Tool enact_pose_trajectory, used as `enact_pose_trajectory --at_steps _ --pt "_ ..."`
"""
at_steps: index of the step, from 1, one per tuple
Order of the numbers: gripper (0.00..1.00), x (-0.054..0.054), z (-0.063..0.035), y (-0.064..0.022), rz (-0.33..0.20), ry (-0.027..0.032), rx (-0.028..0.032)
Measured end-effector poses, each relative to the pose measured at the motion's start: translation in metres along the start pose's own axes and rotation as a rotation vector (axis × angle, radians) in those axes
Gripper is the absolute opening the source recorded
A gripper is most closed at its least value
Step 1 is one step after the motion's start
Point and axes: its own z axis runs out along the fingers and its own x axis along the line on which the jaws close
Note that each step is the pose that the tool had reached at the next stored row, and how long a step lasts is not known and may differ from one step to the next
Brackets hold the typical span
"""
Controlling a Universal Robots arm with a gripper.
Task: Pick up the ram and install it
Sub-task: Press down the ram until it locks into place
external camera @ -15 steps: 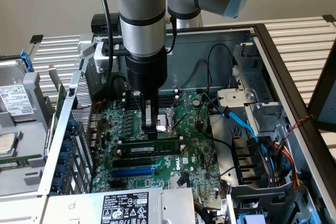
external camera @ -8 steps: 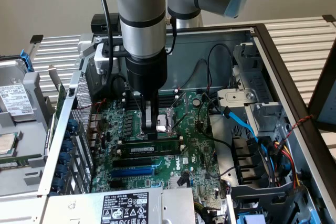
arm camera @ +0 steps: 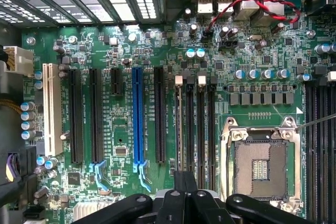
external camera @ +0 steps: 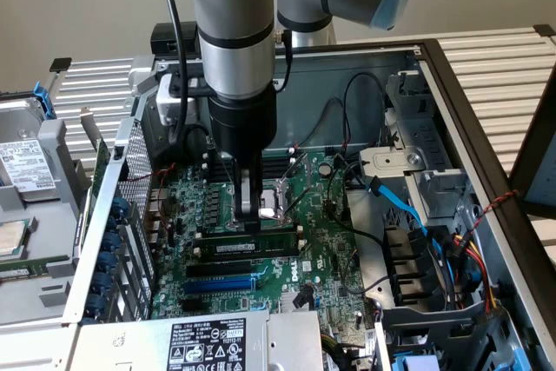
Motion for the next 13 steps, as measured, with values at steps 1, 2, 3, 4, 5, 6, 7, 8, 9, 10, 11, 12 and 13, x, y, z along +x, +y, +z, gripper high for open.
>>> enact_pose_trajectory --at_steps 1,2,3,4,5,6,7,8,9,10,11,12,13 --pt "0.11 0.0000 0.0001 0.0000 0.000 0.0003 -0.0002" --pt "0.11 0.0000 0.0001 0.0000 0.000 0.0006 -0.0002" --pt "0.11 0.0001 0.0001 0.0000 0.000 0.0007 -0.0002" --pt "0.11 0.0000 0.0008 0.0000 0.000 0.0003 0.0001" --pt "0.11 0.0000 0.0015 0.0000 0.000 0.0004 0.0000" --pt "0.11 0.0001 0.0024 0.0000 0.000 0.0005 -0.0001" --pt "0.11 0.0001 0.0032 0.0000 0.000 0.0006 -0.0001" --pt "0.11 0.0002 0.0036 0.0000 0.000 0.0007 -0.0001" --pt "0.11 0.0002 0.0036 0.0001 0.000 0.0009 -0.0003" --pt "0.11 0.0002 0.0037 0.0000 0.000 0.0009 -0.0003" --pt "0.11 0.0002 0.0037 0.0000 0.000 0.0009 -0.0003" --pt "0.11 0.0002 0.0038 0.0000 0.000 0.0008 -0.0001" --pt "0.11 0.0002 0.0039 0.0000 0.000 0.0007 -0.0001"
